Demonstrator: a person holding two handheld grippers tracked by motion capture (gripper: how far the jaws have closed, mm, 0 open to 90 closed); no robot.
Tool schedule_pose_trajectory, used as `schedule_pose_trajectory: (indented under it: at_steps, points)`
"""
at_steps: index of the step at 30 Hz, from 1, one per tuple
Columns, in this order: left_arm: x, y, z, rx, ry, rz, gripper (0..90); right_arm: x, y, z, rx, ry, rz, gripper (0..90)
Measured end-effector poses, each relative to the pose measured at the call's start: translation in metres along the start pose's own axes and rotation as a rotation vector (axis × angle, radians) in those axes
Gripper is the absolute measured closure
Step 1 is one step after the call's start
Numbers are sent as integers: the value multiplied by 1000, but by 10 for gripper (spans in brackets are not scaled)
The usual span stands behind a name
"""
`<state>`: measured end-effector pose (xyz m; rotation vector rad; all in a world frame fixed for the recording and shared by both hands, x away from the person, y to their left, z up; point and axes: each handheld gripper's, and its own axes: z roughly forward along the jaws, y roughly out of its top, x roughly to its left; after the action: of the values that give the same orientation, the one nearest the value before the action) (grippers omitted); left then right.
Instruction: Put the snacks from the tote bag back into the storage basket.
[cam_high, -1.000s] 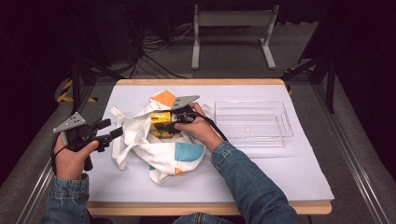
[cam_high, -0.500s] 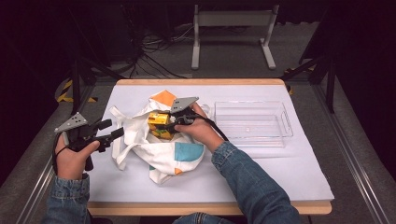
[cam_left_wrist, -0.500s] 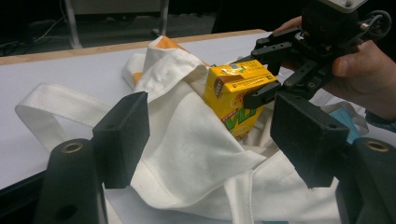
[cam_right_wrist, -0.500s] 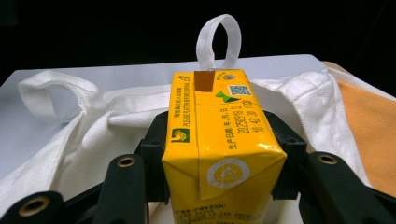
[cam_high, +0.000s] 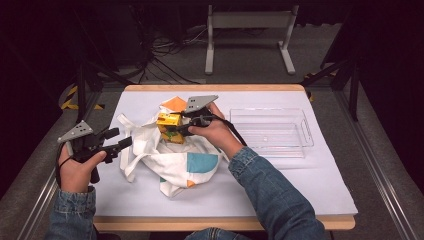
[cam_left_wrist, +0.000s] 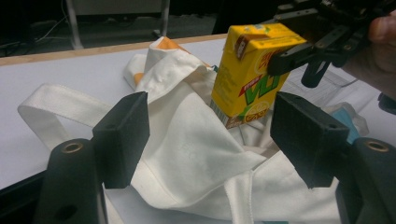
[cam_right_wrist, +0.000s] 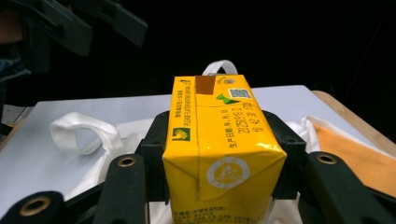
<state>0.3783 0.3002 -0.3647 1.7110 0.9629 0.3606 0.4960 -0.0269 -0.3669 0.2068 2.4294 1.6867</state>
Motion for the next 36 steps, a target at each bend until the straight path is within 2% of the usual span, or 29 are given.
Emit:
schedule_pose_trajectory:
  at_steps: [9,18,33,36]
  points:
    - [0,0,1,2,-1,6,293,0,19,-21,1,13,-23,518]
    - [0,0,2,5,-1,2,293,-1,37,-51,-21,33,-37,518]
    - [1,-1,3,10,-3,3,294,-7,50,-102,-17,41,-53,517]
    - [0,-1,3,4,-16,9,285,-8,50,-111,-17,38,-50,517]
